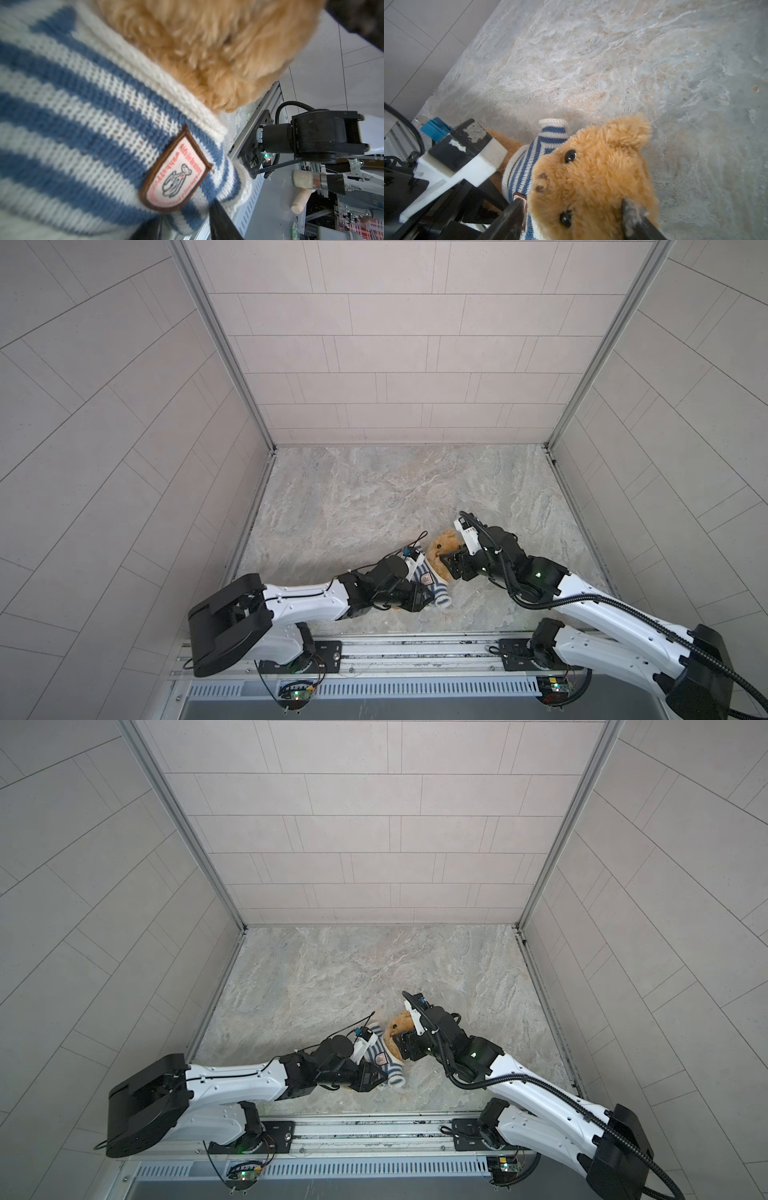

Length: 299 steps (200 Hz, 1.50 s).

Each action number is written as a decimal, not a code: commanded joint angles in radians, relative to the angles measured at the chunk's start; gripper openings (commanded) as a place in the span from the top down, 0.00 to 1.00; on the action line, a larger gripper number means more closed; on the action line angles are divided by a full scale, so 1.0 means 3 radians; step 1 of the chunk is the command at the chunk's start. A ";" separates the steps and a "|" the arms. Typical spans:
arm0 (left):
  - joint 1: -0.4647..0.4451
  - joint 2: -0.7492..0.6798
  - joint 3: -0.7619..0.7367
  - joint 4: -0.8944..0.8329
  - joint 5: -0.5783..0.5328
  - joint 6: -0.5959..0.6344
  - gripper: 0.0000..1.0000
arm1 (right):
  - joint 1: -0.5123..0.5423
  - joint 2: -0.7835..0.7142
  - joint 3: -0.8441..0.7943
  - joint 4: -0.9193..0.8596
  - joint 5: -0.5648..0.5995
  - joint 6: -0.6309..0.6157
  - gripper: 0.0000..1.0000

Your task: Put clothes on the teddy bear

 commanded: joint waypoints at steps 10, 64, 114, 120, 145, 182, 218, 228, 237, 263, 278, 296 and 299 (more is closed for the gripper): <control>-0.0002 0.0212 -0.0100 0.0011 -0.0172 -0.0077 0.61 | -0.0064 0.0072 -0.0138 0.0184 -0.0229 0.0128 0.20; 0.0001 0.0426 -0.0077 0.0243 -0.0154 -0.0152 0.62 | -0.0108 0.0178 -0.0244 0.0266 -0.0225 0.0110 0.22; 0.0001 0.0150 -0.0160 0.0161 -0.0216 -0.0119 0.53 | -0.0108 0.0176 -0.0323 0.0263 -0.0131 0.0006 0.26; 0.0003 0.0081 -0.0193 0.0118 -0.0247 -0.0098 0.51 | -0.0108 0.0165 -0.0332 0.0253 -0.0114 0.0000 0.27; 0.0004 -0.0231 -0.0209 -0.0136 -0.0290 0.0002 0.45 | -0.0108 0.0089 -0.0381 0.0254 -0.0103 -0.0025 0.27; 0.0110 -0.0655 -0.0022 -0.0726 -0.0307 0.0201 0.45 | -0.0108 -0.0072 -0.0431 0.0255 -0.0099 -0.0074 0.27; 0.0517 -0.0857 0.0156 -0.1166 -0.0157 0.0384 0.48 | -0.0108 -0.0093 -0.0442 0.0282 -0.0141 -0.0070 0.27; 0.0585 -0.0871 0.0222 -0.1250 -0.0101 0.0445 0.48 | -0.0108 -0.0105 -0.0456 0.0314 -0.0148 -0.0064 0.27; 0.0613 -0.0865 0.0292 -0.1326 -0.0074 0.0492 0.48 | -0.0106 -0.0112 -0.0456 0.0319 -0.0153 -0.0064 0.27; 0.0633 -0.0842 0.0470 -0.1486 -0.0038 0.0581 0.49 | -0.0102 -0.0129 -0.0463 0.0317 -0.0153 -0.0069 0.27; 0.0681 -0.0874 0.0553 -0.1546 -0.0032 0.0608 0.50 | -0.0102 -0.0135 -0.0465 0.0309 -0.0163 -0.0064 0.27; 0.0757 -0.0840 0.0673 -0.1558 -0.0012 0.0643 0.51 | -0.0102 -0.0149 -0.0492 0.0324 -0.0168 -0.0054 0.27; 0.0767 -0.0821 0.0696 -0.1558 -0.0006 0.0650 0.51 | -0.0102 -0.0151 -0.0498 0.0324 -0.0168 -0.0049 0.27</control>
